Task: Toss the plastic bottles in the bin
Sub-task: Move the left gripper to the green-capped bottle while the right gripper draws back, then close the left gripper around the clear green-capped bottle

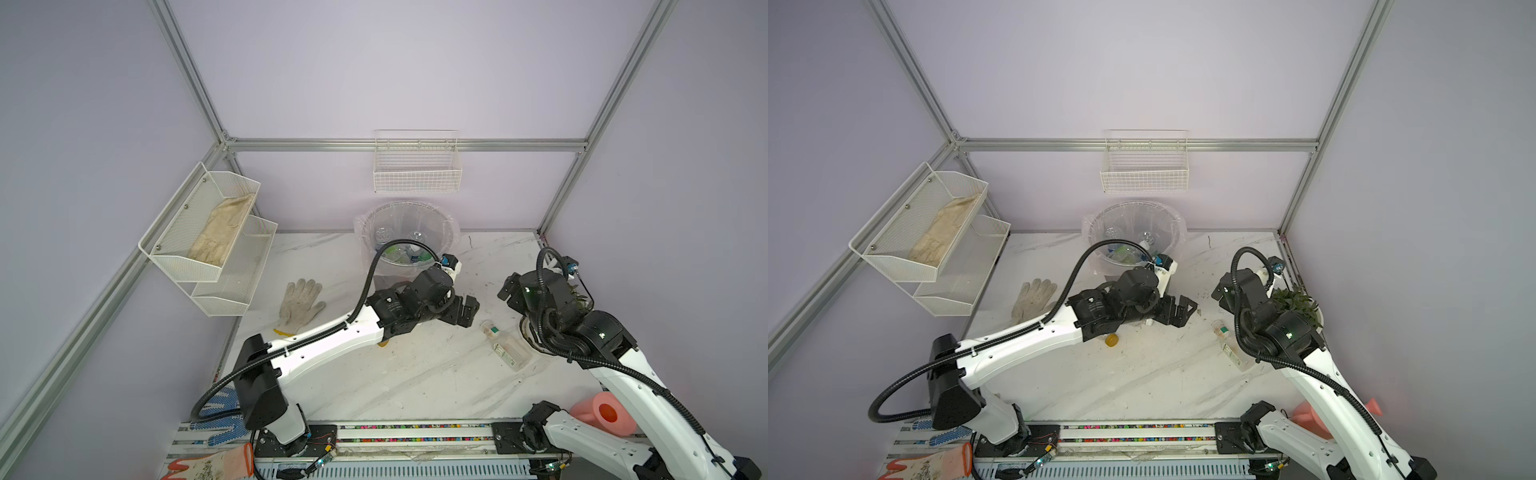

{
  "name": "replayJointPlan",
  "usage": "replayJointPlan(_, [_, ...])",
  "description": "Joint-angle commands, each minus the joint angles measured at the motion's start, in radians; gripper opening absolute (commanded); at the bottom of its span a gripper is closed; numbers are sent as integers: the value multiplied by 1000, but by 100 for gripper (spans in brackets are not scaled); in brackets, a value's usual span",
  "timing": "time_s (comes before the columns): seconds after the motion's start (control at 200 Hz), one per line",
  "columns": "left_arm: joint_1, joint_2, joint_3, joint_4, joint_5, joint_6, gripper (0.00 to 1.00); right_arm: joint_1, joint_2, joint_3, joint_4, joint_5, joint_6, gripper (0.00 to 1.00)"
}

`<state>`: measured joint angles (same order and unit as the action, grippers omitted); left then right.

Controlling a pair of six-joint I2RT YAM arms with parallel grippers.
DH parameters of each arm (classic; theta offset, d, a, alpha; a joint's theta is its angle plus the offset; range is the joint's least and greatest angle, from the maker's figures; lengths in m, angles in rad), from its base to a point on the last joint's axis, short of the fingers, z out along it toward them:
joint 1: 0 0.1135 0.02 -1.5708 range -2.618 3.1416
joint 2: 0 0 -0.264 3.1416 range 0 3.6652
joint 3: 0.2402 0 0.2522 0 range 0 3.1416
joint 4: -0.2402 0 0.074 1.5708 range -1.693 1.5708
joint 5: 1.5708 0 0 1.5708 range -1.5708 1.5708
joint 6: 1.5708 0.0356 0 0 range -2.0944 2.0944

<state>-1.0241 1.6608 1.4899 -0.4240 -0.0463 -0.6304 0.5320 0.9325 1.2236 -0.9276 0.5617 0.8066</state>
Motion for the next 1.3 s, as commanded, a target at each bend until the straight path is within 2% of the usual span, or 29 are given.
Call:
replayJointPlan(0.0, [-5,50,-18,112,72,-137,100,-88,18,-12,-30,-72,3,97])
replayJointPlan(0.16, [-7,177,-5,200,132,-231,100,-247,59,-39,-16,-203,-67,97])
replayJointPlan(0.265, [-20,264,48,202,139,-259,100,-346,42,-33,-2,-255,-90,97])
replayJointPlan(0.465, [-32,402,149,198,171,-344,100,-491,64,-56,47,-440,-135,97])
replayJointPlan(0.56, [-41,435,182,199,169,-363,100,-521,64,-81,65,-477,-141,97])
replayJointPlan(0.92, [-72,526,310,209,181,-397,100,-565,47,-131,84,-498,-152,97])
replayJointPlan(1.295, [-103,682,504,81,107,-397,100,-568,-21,-105,78,-506,-141,97])
